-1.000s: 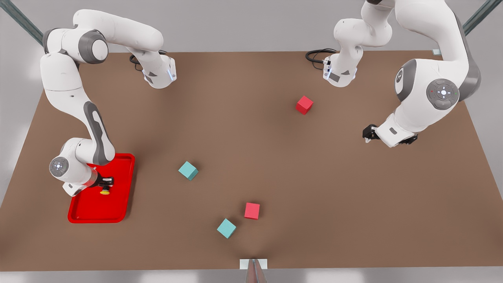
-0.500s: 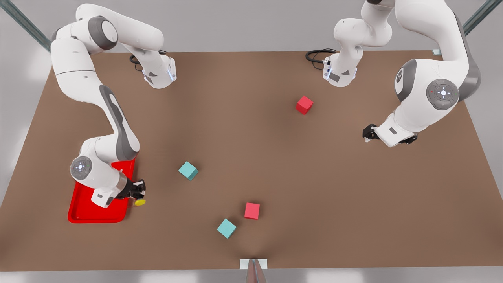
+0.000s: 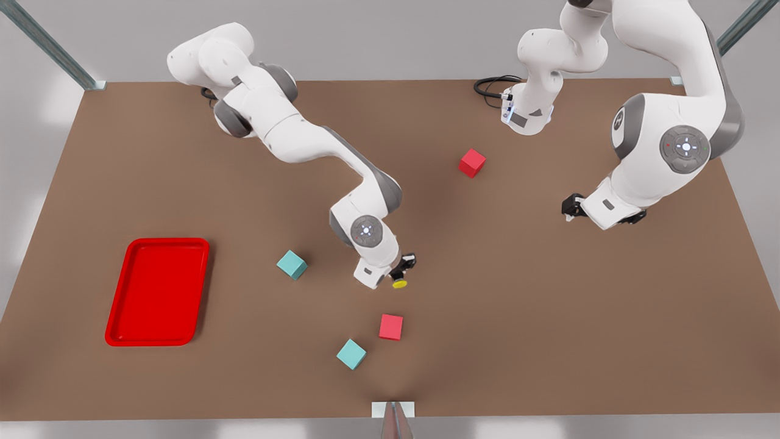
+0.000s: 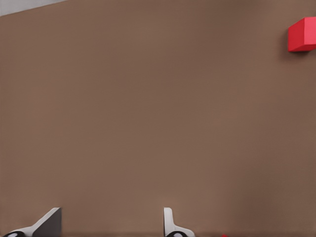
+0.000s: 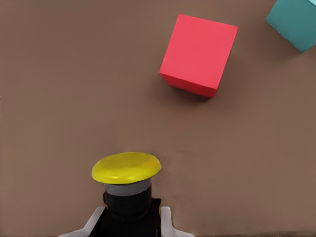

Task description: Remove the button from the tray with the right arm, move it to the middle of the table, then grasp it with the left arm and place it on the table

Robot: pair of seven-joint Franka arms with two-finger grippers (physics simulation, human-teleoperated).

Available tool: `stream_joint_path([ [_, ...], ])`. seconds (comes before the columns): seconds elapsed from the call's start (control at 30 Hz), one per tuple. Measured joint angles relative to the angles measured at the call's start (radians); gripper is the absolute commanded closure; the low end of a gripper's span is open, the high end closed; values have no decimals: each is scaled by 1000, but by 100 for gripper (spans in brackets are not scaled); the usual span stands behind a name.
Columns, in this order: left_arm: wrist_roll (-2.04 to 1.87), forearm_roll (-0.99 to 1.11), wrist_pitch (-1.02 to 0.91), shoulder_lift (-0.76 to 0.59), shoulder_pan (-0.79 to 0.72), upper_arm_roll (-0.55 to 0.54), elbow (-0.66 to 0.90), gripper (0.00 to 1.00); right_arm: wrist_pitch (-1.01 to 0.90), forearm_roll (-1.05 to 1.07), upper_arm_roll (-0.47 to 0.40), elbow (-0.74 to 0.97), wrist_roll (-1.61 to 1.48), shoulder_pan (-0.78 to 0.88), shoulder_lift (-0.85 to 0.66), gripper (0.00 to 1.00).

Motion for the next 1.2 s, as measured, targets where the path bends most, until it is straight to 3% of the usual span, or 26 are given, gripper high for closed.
stream_joint_path([
  [0.2,0,0,2,6,0,0,1,0,44,81,-21,48,279,62,78,59],
  [0.3,0,0,3,7,0,0,1,0,63,88,-41,48,388,79,97,48],
  [0.33,0,0,3,8,0,0,1,0,67,89,-47,48,421,83,100,31],
  [0.37,0,0,4,8,0,0,1,0,71,89,-57,47,452,90,103,27],
  [0.4,0,0,4,8,0,0,1,0,75,89,-65,47,482,96,107,0],
  [0.57,0,0,5,8,0,0,1,0,96,87,-91,35,586,71,23,0],
  [0.67,-13,-2,6,61,-19,0,26,0,-19,77,-92,-35,537,-155,-263,0],
  [0.77,-111,-40,17,280,-205,-1,165,0,-138,-30,-87,-442,389,-444,-695,0],
  [0.83,-213,-91,94,433,-340,-2,202,0,-202,-90,2,-582,281,-606,-854,0],
  [0.97,-397,-148,345,622,-465,-3,179,0,-343,-134,40,-582,98,-649,-902,0],
  [1.2,-520,-108,651,621,-485,-8,22,0,-485,-164,39,-569,-137,-724,-848,0],
])
